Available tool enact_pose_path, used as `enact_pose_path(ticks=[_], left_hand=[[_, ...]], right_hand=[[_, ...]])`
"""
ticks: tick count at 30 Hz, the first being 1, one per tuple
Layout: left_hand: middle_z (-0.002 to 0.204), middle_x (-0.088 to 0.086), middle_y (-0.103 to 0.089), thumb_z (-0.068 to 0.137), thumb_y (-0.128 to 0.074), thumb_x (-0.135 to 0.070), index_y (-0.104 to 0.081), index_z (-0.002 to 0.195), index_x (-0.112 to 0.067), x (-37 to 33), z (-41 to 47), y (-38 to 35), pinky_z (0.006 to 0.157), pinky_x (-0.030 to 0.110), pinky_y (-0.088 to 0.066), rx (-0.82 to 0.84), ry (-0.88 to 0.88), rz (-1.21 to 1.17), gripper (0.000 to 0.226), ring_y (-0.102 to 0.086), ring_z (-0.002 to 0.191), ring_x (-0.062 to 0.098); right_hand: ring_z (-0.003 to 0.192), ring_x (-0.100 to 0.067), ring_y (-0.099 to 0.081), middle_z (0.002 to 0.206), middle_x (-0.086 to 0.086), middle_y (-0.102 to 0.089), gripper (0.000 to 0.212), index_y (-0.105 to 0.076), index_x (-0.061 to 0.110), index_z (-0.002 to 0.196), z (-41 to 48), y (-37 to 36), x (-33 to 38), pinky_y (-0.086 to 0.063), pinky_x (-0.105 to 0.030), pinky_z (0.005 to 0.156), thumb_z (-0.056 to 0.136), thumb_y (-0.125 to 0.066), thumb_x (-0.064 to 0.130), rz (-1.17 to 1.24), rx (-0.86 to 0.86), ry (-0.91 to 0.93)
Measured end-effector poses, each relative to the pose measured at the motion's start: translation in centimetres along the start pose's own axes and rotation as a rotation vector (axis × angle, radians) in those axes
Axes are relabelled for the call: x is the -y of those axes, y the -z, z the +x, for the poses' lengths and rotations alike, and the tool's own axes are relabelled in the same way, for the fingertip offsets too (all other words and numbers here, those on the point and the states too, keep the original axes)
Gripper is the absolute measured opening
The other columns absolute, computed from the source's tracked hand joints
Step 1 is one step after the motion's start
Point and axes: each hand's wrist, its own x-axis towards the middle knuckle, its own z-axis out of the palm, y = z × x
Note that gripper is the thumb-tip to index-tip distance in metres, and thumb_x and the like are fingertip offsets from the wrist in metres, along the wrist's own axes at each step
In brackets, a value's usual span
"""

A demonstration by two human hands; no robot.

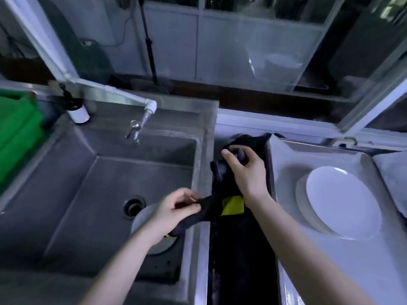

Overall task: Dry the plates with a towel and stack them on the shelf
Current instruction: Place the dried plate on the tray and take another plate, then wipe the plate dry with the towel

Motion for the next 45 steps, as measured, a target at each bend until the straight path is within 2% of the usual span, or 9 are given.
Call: enact_pose_path(ticks=[11,15,20,28,32,37,39,41,45], left_hand=[[0.079,0.003,-0.072,0.085,-0.072,0.003,-0.067,0.086,-0.019,12.7,1.0,12.0,0.067,0.02,-0.05,-0.235,0.349,-0.023,0.023,-0.067,0.064,0.004],[0.09,0.005,-0.072,0.091,-0.068,-0.007,-0.065,0.095,-0.028,19.1,2.7,15.1,0.083,0.037,-0.052,-0.282,0.463,0.002,0.022,-0.07,0.083,0.022],[0.105,0.005,-0.067,0.091,-0.07,-0.017,-0.064,0.121,-0.022,26.6,5.4,16.6,0.083,0.031,-0.047,-0.263,0.596,0.114,0.031,-0.064,0.101,0.025],[0.121,0.018,-0.064,0.083,-0.066,-0.009,-0.06,0.134,-0.013,32.6,8.1,17.1,0.093,0.042,-0.05,-0.086,0.623,0.392,0.051,-0.057,0.118,0.035],[0.121,0.018,-0.056,0.085,-0.064,-0.011,-0.059,0.132,-0.017,33.9,8.7,16.9,0.076,0.029,-0.036,-0.08,0.651,0.441,0.048,-0.046,0.101,0.021],[0.125,0.014,-0.049,0.084,-0.06,-0.004,-0.057,0.138,-0.021,34.6,8.4,16.5,0.078,0.02,-0.032,-0.153,0.63,0.369,0.057,-0.033,0.092,0.003],[0.134,0.015,-0.043,0.084,-0.054,0.003,-0.057,0.139,-0.02,34.5,8.5,16.3,0.092,0.018,-0.036,-0.206,0.689,0.244,0.06,-0.036,0.107,0.005],[0.142,0.019,-0.041,0.083,-0.051,0.01,-0.058,0.138,-0.016,34.5,8.9,16.4,0.11,0.034,-0.041,-0.258,0.759,0.092,0.061,-0.041,0.132,0.023],[0.134,0.019,-0.055,0.082,-0.051,0.016,-0.063,0.124,-0.019,34.1,9.2,16.8,0.101,0.057,-0.05,-0.319,0.798,-0.108,0.056,-0.055,0.125,0.039]], right_hand=[[0.106,-0.019,-0.06,0.12,-0.002,-0.066,0.045,-0.062,0.02,0.126,-2.8,-18.2,-8.2,-0.05,-0.029,0.091,0.083,-0.074,0.023,-0.276,0.382,-0.412],[0.111,-0.023,-0.059,0.123,-0.004,-0.064,0.055,-0.058,0.023,0.132,-4.2,-22.7,-13.6,-0.048,-0.029,0.091,0.079,-0.075,0.026,-0.364,0.389,-0.569],[0.117,-0.027,-0.057,0.13,-0.004,-0.059,0.07,-0.045,0.023,0.142,-4.5,-26.0,-20.6,-0.047,-0.035,0.099,0.079,-0.076,0.025,-0.48,0.437,-0.728],[0.087,-0.02,-0.054,0.102,0.003,-0.057,0.056,-0.046,0.027,0.131,-3.8,-28.3,-27.8,-0.047,-0.03,0.08,0.081,-0.069,0.016,-0.571,0.489,-0.837],[0.095,-0.023,-0.059,0.115,-0.003,-0.063,0.041,-0.052,0.03,0.125,-4.1,-28.4,-29.2,-0.053,-0.033,0.082,0.086,-0.059,0.019,-0.603,0.518,-0.842],[0.102,-0.025,-0.059,0.121,-0.003,-0.061,0.062,-0.037,0.038,0.144,-4.7,-28.2,-29.5,-0.054,-0.038,0.089,0.088,-0.055,0.018,-0.639,0.508,-0.836],[0.104,-0.025,-0.059,0.124,-0.003,-0.06,0.063,-0.036,0.038,0.144,-4.7,-28.2,-29.4,-0.053,-0.037,0.09,0.088,-0.055,0.018,-0.619,0.5,-0.84],[0.107,-0.025,-0.058,0.126,-0.002,-0.06,0.062,-0.037,0.04,0.144,-4.7,-28.2,-29.4,-0.052,-0.036,0.09,0.088,-0.055,0.018,-0.603,0.489,-0.841],[0.107,-0.026,-0.058,0.125,-0.004,-0.06,0.063,-0.037,0.041,0.143,-5.0,-27.9,-29.4,-0.053,-0.037,0.089,0.088,-0.056,0.017,-0.578,0.474,-0.845]])
